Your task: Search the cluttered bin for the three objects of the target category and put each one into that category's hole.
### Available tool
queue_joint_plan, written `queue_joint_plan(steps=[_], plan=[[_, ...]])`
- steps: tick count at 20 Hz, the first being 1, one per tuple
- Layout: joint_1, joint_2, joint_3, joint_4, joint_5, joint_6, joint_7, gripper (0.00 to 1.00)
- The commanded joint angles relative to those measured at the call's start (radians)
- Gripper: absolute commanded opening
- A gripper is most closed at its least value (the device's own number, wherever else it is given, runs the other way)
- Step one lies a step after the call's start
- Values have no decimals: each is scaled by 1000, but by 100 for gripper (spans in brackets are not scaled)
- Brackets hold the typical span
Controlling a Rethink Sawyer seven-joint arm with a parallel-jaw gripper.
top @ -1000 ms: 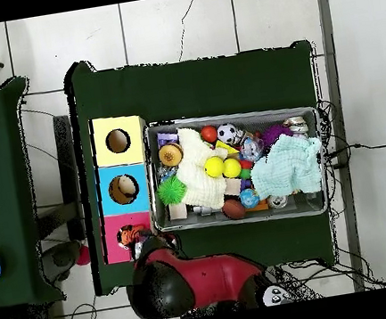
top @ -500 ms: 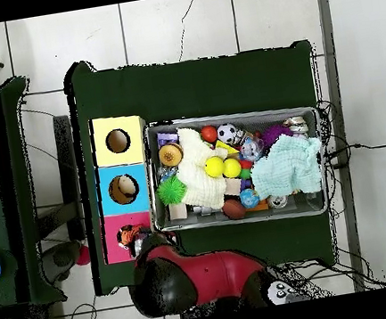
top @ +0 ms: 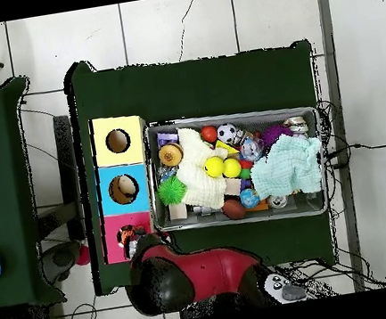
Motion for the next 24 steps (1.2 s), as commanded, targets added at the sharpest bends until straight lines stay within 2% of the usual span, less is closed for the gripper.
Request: queue_joint_plan(steps=[1, 6, 11, 16, 24], plan=[[-21, 40, 59, -27, 17, 7, 193, 0], [13, 54, 4, -46, -12, 8, 147, 0], [16, 39, 3, -62, -5, 51, 128, 0], [42, 46, -33, -82, -19, 66, 96, 0], [36, 60, -33, -85, -23, 54, 98, 0]])
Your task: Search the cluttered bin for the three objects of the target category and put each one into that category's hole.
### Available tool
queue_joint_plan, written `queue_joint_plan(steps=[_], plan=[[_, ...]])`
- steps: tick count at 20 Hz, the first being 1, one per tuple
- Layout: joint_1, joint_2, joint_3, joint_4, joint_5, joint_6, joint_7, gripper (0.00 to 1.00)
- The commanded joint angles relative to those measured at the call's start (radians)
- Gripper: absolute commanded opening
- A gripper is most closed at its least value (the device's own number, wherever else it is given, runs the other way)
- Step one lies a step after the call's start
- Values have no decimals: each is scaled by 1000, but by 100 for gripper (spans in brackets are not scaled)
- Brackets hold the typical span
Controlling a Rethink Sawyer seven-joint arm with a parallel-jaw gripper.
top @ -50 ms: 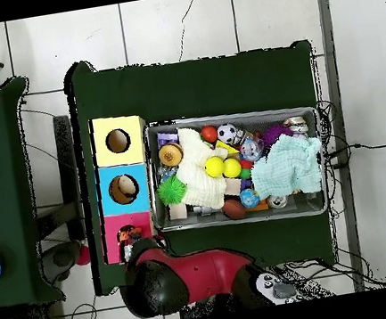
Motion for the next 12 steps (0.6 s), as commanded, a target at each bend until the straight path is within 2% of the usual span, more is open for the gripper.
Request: queue_joint_plan(steps=[1, 6, 9, 12], plan=[[8, 51, -30, -85, -27, 45, 99, 0], [47, 118, -83, -110, -60, -35, 90, 0], [35, 134, -66, -105, -62, -63, 115, 0], [15, 163, -37, -97, -62, -136, 161, 0]])
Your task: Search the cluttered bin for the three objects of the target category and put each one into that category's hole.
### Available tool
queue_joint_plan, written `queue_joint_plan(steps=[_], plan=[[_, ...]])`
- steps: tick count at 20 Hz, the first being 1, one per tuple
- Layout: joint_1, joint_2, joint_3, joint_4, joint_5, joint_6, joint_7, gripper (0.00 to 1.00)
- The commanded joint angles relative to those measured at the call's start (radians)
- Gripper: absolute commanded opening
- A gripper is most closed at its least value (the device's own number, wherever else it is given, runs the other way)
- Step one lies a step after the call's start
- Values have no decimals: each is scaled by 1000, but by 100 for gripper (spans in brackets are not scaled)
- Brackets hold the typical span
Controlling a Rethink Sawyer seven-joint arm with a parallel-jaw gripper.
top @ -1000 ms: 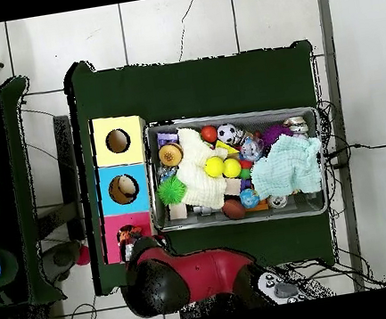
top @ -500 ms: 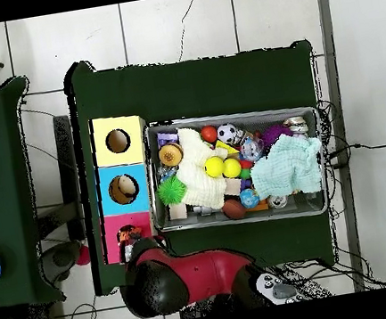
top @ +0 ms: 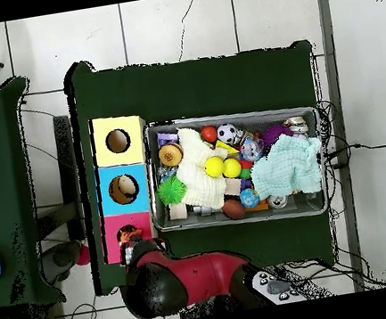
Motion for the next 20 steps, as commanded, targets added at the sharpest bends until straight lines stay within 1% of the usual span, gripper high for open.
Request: queue_joint_plan(steps=[1, 3, 5, 8, 11, 14, 15, 17, 18, 20], plan=[[-14, 114, 3, -92, -40, -94, 167, 0], [-18, 129, 8, -92, -42, -112, 172, 0], [-34, 141, 30, -85, -41, -126, 187, 0], [-64, 146, 81, -74, -33, -140, 219, 0], [-74, 156, 94, -68, -34, -159, 229, 0], [-75, 145, 98, -68, -31, -134, 210, 0], [-71, 131, 100, -67, -23, -115, 204, 0], [-58, 79, 79, -73, -15, -49, 161, 0], [-45, 26, 53, -84, -13, 39, 102, 0], [-36, -48, 32, -110, -14, 150, 29, 0]])
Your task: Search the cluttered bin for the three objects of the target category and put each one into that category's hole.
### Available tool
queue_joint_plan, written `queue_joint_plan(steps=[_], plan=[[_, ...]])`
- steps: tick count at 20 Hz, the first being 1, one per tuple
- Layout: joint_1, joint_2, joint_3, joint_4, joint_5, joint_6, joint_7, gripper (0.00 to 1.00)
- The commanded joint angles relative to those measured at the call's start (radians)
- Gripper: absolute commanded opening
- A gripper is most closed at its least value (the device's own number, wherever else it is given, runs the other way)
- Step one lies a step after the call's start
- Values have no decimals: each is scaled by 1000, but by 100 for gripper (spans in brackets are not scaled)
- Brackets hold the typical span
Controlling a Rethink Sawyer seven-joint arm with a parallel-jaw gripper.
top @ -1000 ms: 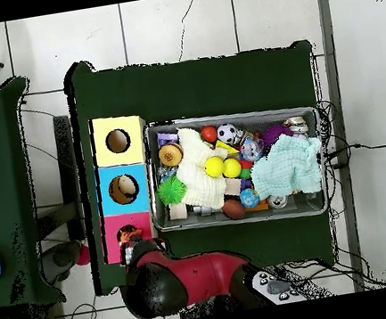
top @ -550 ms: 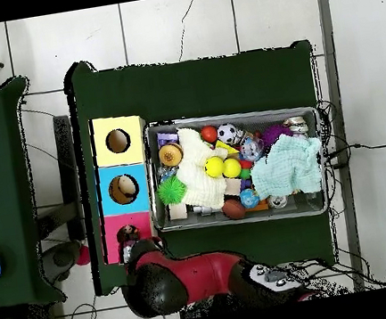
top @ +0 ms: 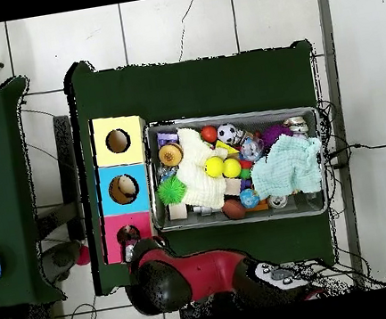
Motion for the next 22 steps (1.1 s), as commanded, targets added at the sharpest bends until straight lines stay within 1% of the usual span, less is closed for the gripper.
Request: queue_joint_plan(steps=[1, 2, 4, 6, 9, 11, 13, 14, 15, 16, 18, 20, 22], plan=[[10, -138, -6, -116, 2, 241, 14, 0], [6, -162, -8, -118, 9, 275, 10, 0], [-5, -180, -1, -122, 11, 311, 17, 0], [1, -189, -10, -140, -10, 339, 4, 0], [2, -202, -18, -152, -34, 364, 6, 0], [-2, -209, -21, -152, -28, 375, 26, 0], [6, -208, -40, -158, -40, 355, 41, 0], [28, -211, -80, -175, -68, 329, 36, 0], [36, -207, -97, -185, -84, 313, 35, 0], [58, -204, -138, -210, -123, 281, 19, 0], [79, -194, -195, -242, -177, 232, 6, 0], [67, -187, -215, -249, -194, 196, 24, 0], [56, -187, -226, -259, -209, 187, 37, 0]])
